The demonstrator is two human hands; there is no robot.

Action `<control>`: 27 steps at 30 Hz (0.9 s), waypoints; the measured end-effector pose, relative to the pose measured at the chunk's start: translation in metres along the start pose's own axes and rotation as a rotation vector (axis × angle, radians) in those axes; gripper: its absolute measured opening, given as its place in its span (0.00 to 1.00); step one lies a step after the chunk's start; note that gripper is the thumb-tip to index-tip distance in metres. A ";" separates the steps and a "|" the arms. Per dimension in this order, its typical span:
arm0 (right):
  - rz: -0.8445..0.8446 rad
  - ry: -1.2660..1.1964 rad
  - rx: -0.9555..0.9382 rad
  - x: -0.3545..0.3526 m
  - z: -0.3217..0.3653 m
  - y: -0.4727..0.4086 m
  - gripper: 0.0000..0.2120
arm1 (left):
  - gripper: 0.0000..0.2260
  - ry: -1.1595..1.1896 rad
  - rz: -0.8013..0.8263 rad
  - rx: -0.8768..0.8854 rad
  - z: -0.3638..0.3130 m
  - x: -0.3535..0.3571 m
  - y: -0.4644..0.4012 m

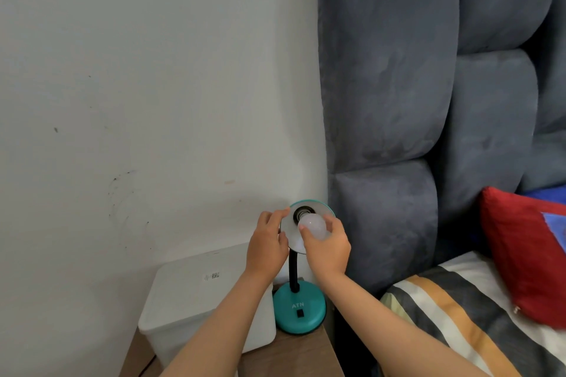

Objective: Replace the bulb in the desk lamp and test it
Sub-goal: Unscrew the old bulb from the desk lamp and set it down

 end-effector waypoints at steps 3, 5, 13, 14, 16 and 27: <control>0.010 0.011 0.001 0.001 0.000 0.000 0.22 | 0.21 -0.002 0.002 -0.002 0.001 0.000 0.000; 0.019 0.044 -0.036 0.002 0.002 0.000 0.22 | 0.21 -0.002 0.003 -0.004 0.001 0.000 0.000; 0.005 0.114 -0.104 0.005 0.010 0.008 0.24 | 0.21 0.006 -0.003 0.001 -0.001 0.001 0.000; 0.005 0.114 -0.105 0.006 0.010 0.008 0.25 | 0.21 0.004 -0.003 0.000 0.000 0.000 0.000; 0.003 0.124 -0.105 0.007 0.010 0.008 0.25 | 0.21 0.005 -0.002 -0.003 0.000 0.000 0.001; 0.051 0.151 -0.054 0.002 0.008 0.004 0.26 | 0.21 0.012 -0.014 -0.007 -0.002 0.001 0.000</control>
Point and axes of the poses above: each hand's wrist, its own y-axis away from the middle knuckle, its own x-axis out of the palm, z = x × y, the point moved 9 cm from there along -y, towards the middle knuckle, and after that the axes turned 9 degrees about x, right-handed, at the moved point
